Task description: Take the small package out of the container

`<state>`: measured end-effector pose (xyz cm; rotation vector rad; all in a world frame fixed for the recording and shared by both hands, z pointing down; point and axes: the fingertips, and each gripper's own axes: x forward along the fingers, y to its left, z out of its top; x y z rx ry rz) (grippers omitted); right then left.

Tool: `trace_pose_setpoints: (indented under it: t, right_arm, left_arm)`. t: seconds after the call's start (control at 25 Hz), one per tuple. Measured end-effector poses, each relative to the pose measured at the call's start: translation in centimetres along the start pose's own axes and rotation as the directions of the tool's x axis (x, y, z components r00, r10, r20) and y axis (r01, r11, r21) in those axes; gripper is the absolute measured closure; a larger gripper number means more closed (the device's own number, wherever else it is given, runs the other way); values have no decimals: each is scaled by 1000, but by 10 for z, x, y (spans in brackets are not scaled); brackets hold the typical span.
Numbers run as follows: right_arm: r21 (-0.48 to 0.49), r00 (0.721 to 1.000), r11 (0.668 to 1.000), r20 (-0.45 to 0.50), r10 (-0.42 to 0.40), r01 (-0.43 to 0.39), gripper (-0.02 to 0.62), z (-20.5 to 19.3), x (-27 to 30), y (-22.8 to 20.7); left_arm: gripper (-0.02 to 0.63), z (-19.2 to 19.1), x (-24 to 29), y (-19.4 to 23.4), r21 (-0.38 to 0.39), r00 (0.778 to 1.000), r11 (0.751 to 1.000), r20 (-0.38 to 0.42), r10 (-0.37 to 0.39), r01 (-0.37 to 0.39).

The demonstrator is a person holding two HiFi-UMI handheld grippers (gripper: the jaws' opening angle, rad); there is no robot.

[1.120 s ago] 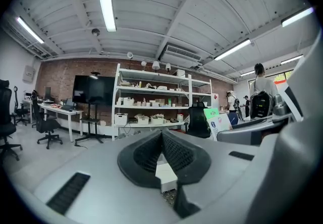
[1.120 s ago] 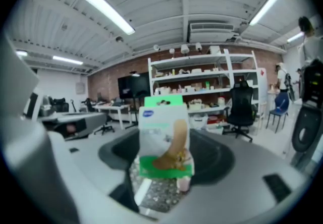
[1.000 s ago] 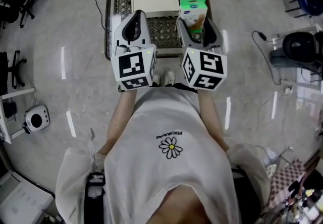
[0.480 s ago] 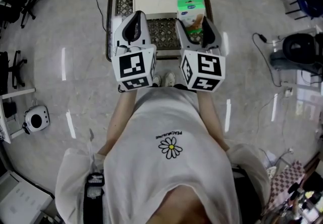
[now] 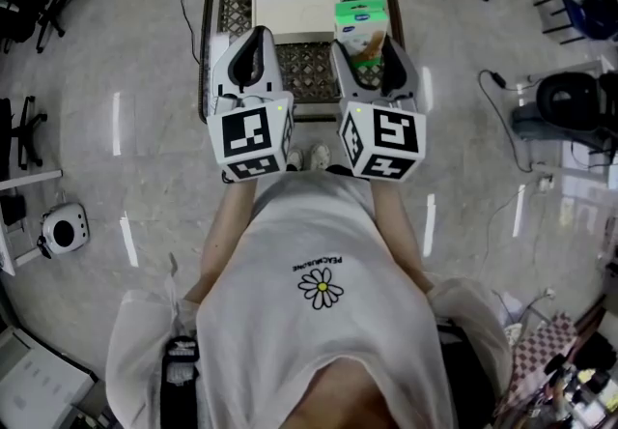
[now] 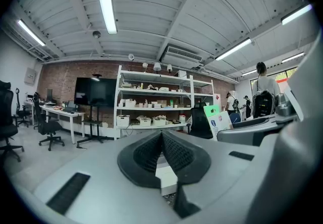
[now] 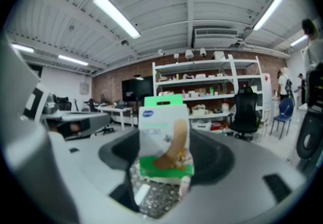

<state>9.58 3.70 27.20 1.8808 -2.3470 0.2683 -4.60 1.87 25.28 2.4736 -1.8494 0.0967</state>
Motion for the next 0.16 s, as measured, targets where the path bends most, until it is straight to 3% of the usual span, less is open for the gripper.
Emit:
trace_pose_setpoints:
  t: [0.16]
  right_arm:
    - [6,1000,1000,15,0,0,285,7,3,-4]
  left_arm:
    - [581,5,3,0,-1,1000,1000,5,6,-6]
